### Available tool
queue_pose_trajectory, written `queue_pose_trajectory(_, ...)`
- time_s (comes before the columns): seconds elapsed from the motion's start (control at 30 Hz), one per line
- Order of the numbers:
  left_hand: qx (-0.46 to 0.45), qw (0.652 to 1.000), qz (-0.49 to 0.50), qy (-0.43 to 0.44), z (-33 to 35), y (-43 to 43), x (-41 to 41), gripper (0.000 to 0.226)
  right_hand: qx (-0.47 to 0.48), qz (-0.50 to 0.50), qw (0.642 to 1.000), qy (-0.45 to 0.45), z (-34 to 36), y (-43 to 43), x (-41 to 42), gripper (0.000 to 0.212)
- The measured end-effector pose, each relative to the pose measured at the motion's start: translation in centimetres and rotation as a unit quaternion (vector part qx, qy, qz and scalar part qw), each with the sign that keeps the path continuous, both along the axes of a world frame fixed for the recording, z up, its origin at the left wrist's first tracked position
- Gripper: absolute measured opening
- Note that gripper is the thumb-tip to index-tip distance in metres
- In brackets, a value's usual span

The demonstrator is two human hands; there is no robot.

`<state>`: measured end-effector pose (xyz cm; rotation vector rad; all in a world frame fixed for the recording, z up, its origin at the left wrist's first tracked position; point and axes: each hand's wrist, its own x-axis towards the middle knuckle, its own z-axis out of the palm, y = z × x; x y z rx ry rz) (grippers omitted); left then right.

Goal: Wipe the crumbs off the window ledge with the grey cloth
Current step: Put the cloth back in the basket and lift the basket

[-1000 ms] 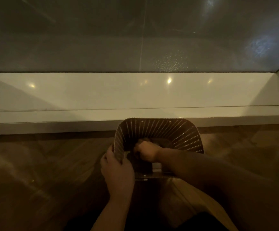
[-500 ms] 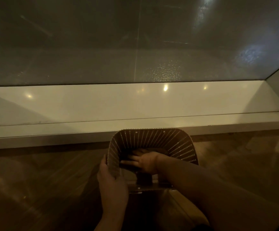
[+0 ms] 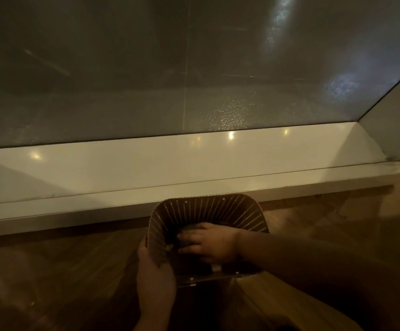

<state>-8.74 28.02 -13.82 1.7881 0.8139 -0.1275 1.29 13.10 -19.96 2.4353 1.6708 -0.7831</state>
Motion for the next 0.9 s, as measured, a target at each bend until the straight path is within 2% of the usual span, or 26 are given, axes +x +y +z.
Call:
queue_pose_trajectory(0.07,0.015,1.0,-0.007,0.011,0.0,0.0,0.0,0.048,0.038,-0.03,0.999,-0.012,1.6,-0.6,-0.4,0.053)
queue_pose_trajectory(0.17,0.044,0.998,-0.022,0.031,-0.2,0.3,-0.1,0.042,0.058,-0.133,0.989,-0.018,4.2,-1.1,-0.9,0.042)
queue_pose_trajectory(0.23,0.056,0.997,-0.028,0.037,-0.1,0.4,-0.1,0.041,0.091,-0.215,0.972,-0.027,5.5,-1.9,-1.3,0.032)
queue_pose_trajectory(0.3,0.06,0.996,-0.036,0.048,0.1,0.4,0.0,0.043,0.145,-0.306,0.94,-0.04,6.0,-3.5,-2.1,0.03)
queue_pose_trajectory(0.4,0.067,0.995,-0.049,0.057,0.1,0.5,0.0,0.045,0.237,-0.451,0.846,-0.157,5.7,-6.2,-4.1,0.025)
queue_pose_trajectory(0.47,0.075,0.994,-0.056,0.058,0.0,0.4,0.0,0.047,0.243,-0.563,0.762,-0.209,5.3,-7.5,-5.3,0.028)
queue_pose_trajectory(0.5,0.083,0.993,-0.058,0.06,0.0,0.4,0.0,0.048,0.23,-0.611,0.726,-0.215,4.9,-7.8,-5.8,0.036)
queue_pose_trajectory(0.57,0.098,0.991,-0.058,0.066,0.0,0.2,0.1,0.048,0.214,-0.694,0.668,-0.164,4.4,-8.2,-6.5,0.054)
queue_pose_trajectory(0.6,0.109,0.99,-0.06,0.067,0.1,0.1,0.1,0.046,0.22,-0.722,0.648,-0.106,4.2,-8.3,-6.7,0.056)
queue_pose_trajectory(0.63,0.127,0.988,-0.067,0.061,0.0,0.0,0.3,0.043,0.234,-0.74,0.629,-0.046,4.1,-8.2,-6.7,0.049)
queue_pose_trajectory(0.67,0.134,0.987,-0.065,0.057,0.2,-0.1,0.3,0.042,0.241,-0.746,0.621,0.001,4.0,-8.1,-6.7,0.034)
queue_pose_trajectory(0.7,0.139,0.987,-0.064,0.054,0.2,-0.1,0.3,0.042,0.226,-0.74,0.634,0.015,3.9,-8.0,-6.6,0.021)
queue_pose_trajectory(0.73,0.142,0.986,-0.064,0.056,0.4,-0.2,0.4,0.042,0.198,-0.728,0.657,0.002,4.0,-7.8,-6.6,0.017)
queue_pose_trajectory(0.9,0.166,0.98,-0.088,0.07,0.3,-0.1,0.4,0.039,0.145,-0.712,0.687,-0.022,4.1,-7.7,-6.3,0.02)
